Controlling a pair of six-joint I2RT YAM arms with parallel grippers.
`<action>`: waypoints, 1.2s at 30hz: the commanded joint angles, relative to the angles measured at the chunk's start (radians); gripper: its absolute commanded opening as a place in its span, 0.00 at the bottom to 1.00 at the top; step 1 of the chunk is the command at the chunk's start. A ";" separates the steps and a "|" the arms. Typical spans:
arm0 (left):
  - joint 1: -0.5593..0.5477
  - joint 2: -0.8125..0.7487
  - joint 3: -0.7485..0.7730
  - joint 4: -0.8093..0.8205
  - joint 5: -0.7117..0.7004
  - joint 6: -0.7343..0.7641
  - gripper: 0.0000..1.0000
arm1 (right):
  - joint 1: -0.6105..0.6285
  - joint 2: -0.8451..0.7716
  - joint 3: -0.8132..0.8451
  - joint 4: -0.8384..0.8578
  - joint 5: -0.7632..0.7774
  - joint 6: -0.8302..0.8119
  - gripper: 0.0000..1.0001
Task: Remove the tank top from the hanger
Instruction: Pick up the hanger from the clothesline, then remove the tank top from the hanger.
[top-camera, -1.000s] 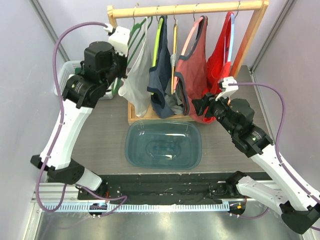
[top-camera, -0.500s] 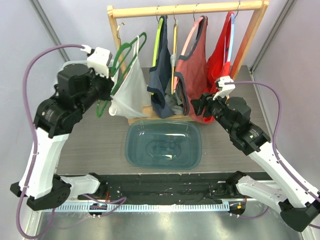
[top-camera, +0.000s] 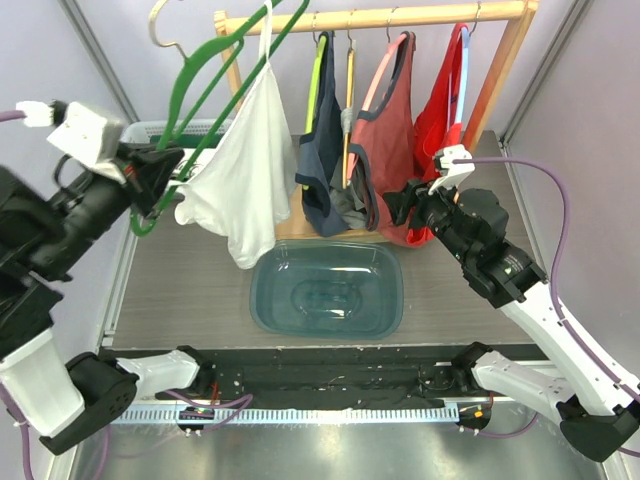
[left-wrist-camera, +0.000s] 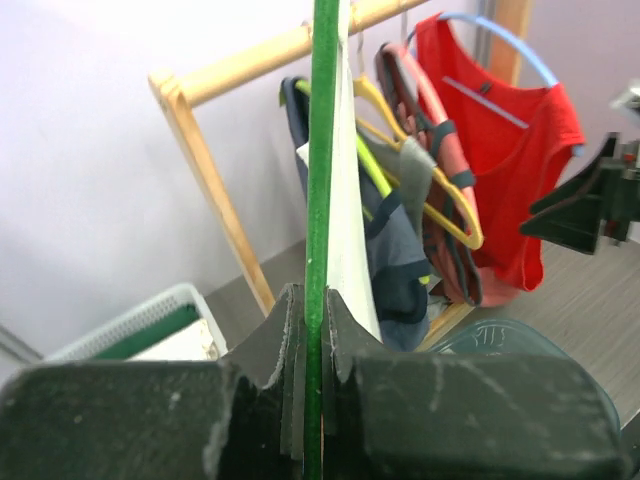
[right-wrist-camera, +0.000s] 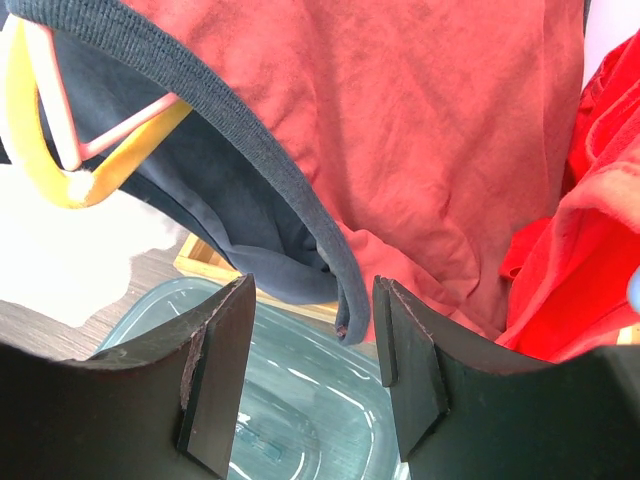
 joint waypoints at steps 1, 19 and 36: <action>-0.001 0.000 0.100 -0.007 0.141 0.072 0.00 | 0.005 -0.005 0.048 0.009 0.014 -0.014 0.58; 0.001 -0.072 -0.144 -0.130 0.421 0.192 0.00 | 0.004 -0.108 0.008 -0.040 0.007 -0.006 0.57; -0.073 0.175 -0.121 -0.067 0.488 0.199 0.00 | 0.004 -0.205 0.034 0.072 -0.102 0.064 0.60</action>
